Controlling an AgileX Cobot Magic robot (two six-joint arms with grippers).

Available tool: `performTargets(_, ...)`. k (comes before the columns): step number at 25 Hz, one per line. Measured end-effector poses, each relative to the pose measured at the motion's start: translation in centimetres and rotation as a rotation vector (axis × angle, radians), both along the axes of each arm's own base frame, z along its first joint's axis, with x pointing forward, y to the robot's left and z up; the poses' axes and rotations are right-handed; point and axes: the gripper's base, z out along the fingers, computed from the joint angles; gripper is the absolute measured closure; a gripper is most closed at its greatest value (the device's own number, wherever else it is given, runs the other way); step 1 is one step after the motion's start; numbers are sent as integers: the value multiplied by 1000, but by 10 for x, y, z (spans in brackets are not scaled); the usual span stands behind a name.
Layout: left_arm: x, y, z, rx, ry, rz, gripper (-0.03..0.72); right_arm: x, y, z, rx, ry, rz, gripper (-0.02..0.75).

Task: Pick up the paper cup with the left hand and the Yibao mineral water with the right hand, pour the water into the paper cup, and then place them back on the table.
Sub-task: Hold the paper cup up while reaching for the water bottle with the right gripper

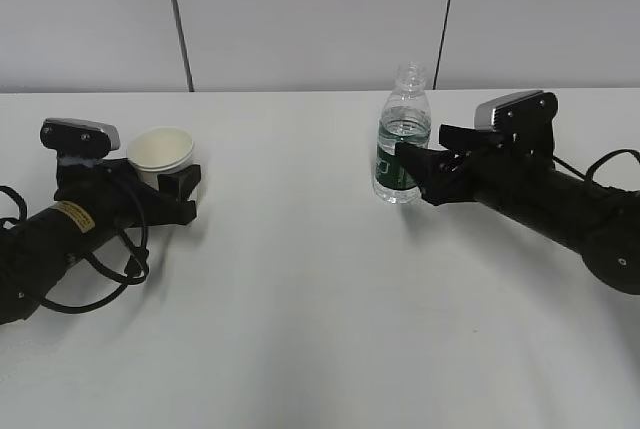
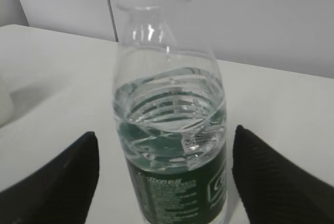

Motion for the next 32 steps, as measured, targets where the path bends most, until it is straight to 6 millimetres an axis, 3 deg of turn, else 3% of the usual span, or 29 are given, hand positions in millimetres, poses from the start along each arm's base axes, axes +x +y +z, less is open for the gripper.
performTargets(10, 0, 0, 0, 0, -1, 0, 217, 18, 3, -4, -2, 28, -11, 150)
performTargets(11, 0, 0, 0, 0, -1, 0, 217, 23, 11, -8, 6, 26, 7, 150)
performTargets(19, 0, 0, 0, 0, -1, 0, 217, 29, 18, -16, 16, 34, 9, 150)
performTargets(26, 0, 0, 0, 0, -1, -1, 218, 50, 29, -25, 41, 8, 21, 150)
performTargets(32, 0, 0, 0, 0, -1, -3, 218, 52, 29, -25, 52, 4, 10, 150)
